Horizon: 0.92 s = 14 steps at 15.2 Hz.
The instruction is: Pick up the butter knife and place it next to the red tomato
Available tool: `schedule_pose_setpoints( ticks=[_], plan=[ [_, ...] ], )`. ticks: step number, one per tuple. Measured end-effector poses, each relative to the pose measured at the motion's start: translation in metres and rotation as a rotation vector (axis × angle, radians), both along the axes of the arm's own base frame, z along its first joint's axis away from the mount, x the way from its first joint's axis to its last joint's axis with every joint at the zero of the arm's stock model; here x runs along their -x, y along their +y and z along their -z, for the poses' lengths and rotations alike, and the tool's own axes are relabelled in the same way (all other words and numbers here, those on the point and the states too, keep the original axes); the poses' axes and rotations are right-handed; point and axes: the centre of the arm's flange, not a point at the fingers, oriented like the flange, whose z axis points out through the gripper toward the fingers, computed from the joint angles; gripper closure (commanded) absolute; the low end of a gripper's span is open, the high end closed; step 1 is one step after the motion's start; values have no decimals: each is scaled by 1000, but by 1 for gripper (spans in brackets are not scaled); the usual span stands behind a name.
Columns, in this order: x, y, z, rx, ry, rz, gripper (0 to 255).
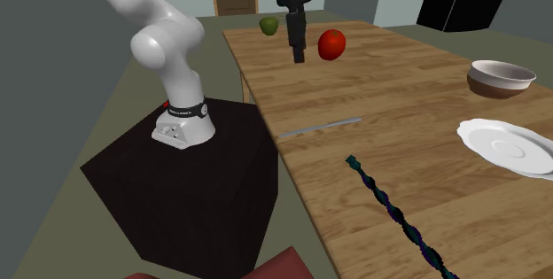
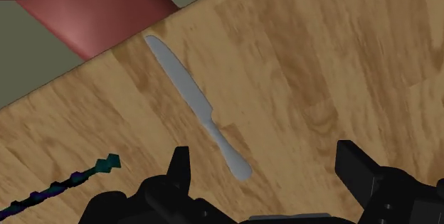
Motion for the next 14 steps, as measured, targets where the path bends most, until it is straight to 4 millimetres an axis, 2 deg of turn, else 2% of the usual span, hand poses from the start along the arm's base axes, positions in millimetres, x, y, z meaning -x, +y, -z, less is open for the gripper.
schedule_pose_setpoints(
  ticks=[3, 10, 14],
  plan=[
    [-11, -11, 34, 26, -20, -101, 0],
    [-50, -26, 117, 86, -65, -338, 0],
    [-59, -28, 141, 97, -74, -372, 0]
  ],
)
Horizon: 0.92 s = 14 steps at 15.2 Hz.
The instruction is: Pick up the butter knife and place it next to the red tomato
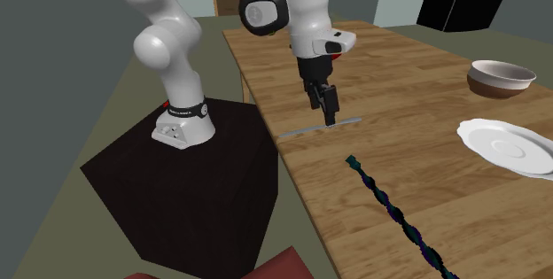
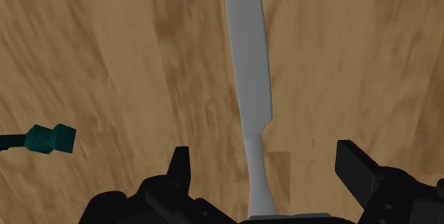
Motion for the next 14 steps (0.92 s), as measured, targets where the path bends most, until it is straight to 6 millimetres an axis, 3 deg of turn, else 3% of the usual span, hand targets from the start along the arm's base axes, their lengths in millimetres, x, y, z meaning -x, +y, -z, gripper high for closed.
schedule_pose_setpoints(
  ticks=[4, 11, 12, 14],
  plan=[
    [-6, 1, 20, 1, -1, -2, 0],
    [-6, 1, 23, 1, -1, -2, 0],
    [-6, 1, 23, 1, -1, -2, 255],
    [-8, 2, 20, 1, -10, -5, 255]
  ],
)
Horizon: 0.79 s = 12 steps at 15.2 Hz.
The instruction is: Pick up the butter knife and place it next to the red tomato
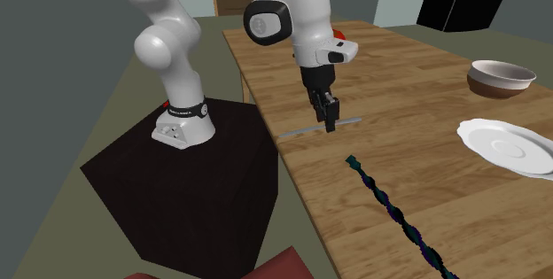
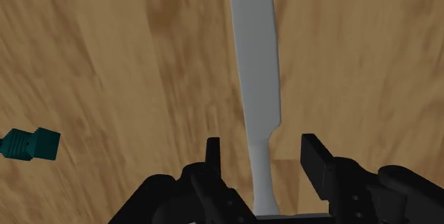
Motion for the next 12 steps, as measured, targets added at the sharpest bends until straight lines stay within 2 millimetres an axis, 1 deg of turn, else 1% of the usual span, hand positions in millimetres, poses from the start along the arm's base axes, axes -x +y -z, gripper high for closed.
schedule_pose_setpoints(
  ticks=[8, 12],
  plan=[
    [0, -1, -1, 1, -5, -1, 255],
    [1, -1, -11, 0, 7, 2, 255]
  ],
)
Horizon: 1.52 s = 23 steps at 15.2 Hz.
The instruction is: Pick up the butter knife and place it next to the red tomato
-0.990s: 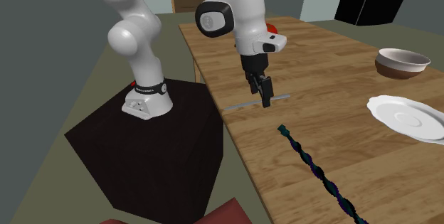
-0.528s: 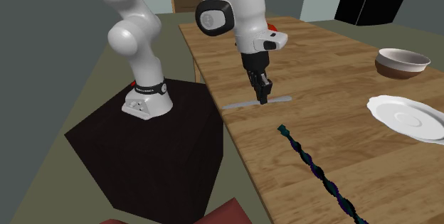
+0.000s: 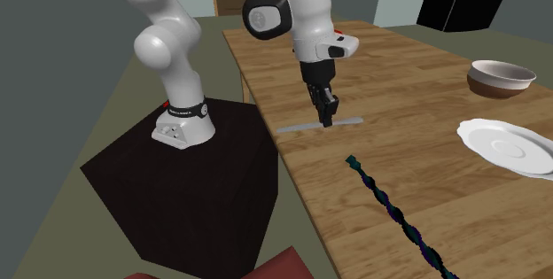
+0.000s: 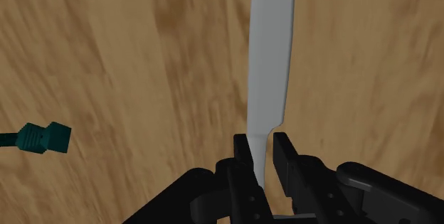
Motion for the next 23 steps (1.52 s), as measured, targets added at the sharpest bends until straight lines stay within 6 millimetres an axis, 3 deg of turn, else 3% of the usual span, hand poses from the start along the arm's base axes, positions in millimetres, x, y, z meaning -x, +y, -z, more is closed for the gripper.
schedule_pose_setpoints(
  ticks=[23],
  plan=[
    [0, 1, -121, 0, 1, 0, 255]
  ],
)
